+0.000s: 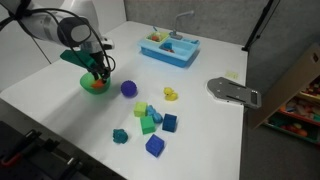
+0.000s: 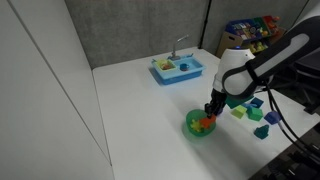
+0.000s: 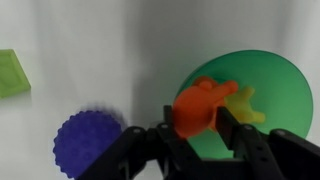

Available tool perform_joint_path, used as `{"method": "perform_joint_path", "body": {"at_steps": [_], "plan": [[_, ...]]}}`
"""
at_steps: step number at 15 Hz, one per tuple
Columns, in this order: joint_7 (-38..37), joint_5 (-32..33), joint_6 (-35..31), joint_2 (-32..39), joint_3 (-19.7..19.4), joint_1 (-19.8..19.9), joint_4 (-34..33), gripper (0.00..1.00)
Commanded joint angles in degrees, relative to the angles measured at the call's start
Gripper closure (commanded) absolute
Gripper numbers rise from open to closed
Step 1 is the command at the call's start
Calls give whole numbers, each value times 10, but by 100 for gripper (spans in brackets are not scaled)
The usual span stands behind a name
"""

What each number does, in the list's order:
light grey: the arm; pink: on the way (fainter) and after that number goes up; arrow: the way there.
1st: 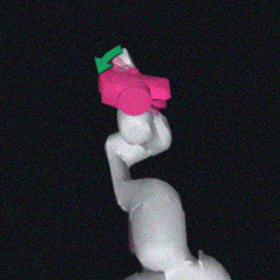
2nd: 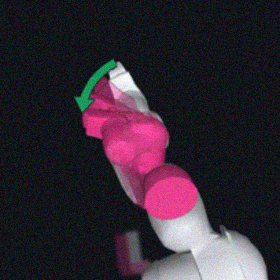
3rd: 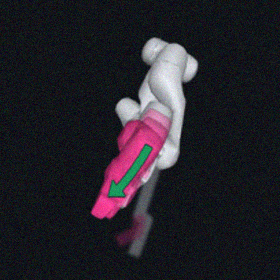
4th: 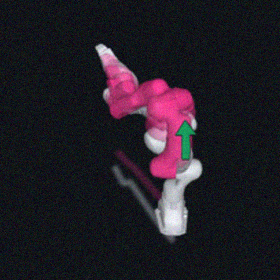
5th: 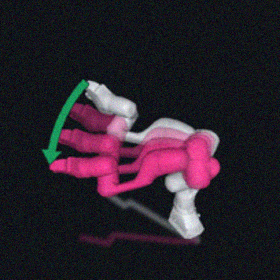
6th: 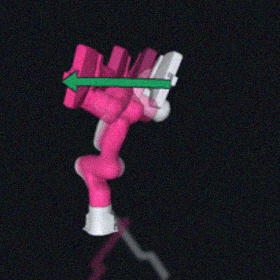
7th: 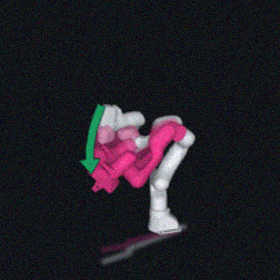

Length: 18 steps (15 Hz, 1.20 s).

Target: Lift the orange bear plush toy and put it on the lime green building block

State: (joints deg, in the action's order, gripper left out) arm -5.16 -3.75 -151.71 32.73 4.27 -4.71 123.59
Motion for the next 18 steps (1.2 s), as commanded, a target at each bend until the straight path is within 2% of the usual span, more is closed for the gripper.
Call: {"method": "perform_joint_path", "body": {"at_steps": [1,2,5,12,18], "plan": [[-1,1,5,-8,-3,-4,-3,81],[1,-1,6,-12,-1,-3,-1,89],[1,-2,4,-23,1,-3,3,95],[14,-24,20,-68,34,4,16,95],[-20,-7,73,-164,9,-6,39,96]]}}
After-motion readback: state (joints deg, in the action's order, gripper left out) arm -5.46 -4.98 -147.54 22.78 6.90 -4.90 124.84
